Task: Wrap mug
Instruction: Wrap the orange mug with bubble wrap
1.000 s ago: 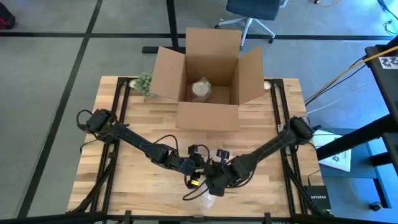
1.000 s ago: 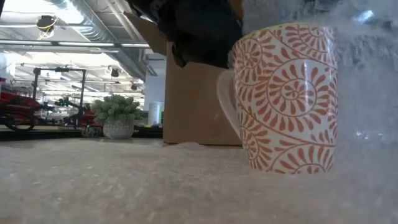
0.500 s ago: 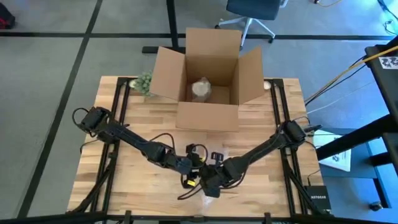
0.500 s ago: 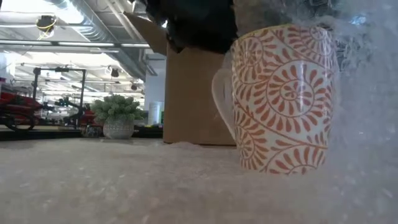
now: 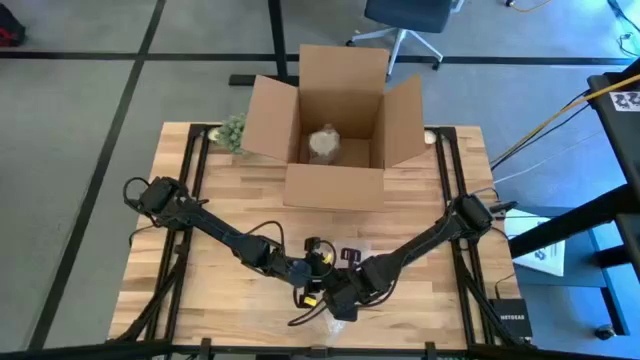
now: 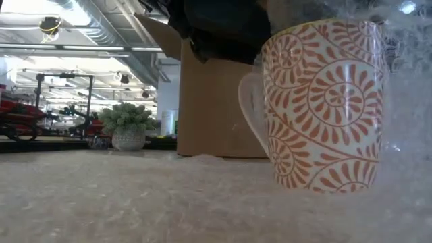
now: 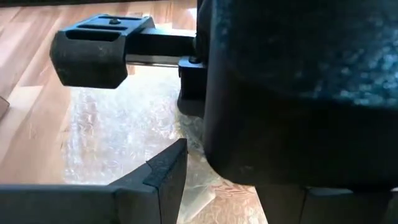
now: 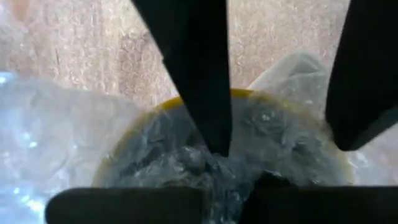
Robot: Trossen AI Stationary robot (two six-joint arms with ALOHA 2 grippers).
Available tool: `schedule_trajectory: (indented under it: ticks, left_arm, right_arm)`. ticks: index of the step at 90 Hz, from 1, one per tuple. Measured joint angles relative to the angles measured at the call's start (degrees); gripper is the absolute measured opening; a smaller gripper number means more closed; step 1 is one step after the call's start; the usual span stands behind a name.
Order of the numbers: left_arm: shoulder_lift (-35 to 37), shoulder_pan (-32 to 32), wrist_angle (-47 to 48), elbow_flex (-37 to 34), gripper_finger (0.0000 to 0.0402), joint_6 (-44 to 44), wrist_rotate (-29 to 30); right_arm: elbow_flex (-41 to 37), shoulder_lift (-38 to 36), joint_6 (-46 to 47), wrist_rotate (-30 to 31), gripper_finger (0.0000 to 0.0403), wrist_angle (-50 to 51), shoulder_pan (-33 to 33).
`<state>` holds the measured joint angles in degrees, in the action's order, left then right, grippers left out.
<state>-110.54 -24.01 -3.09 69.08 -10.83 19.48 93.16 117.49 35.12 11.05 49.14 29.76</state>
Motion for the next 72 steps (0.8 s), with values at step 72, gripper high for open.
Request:
schedule_trajectory:
  ticks: [72]
  left_arm:
    - [-0.1, 0.1, -0.4, -0.2, 0.0154, 0.1, -0.4]
  right_arm:
    - [16.8, -0.2, 2.0, 0.7, 0.0145, 24.3, 2.5]
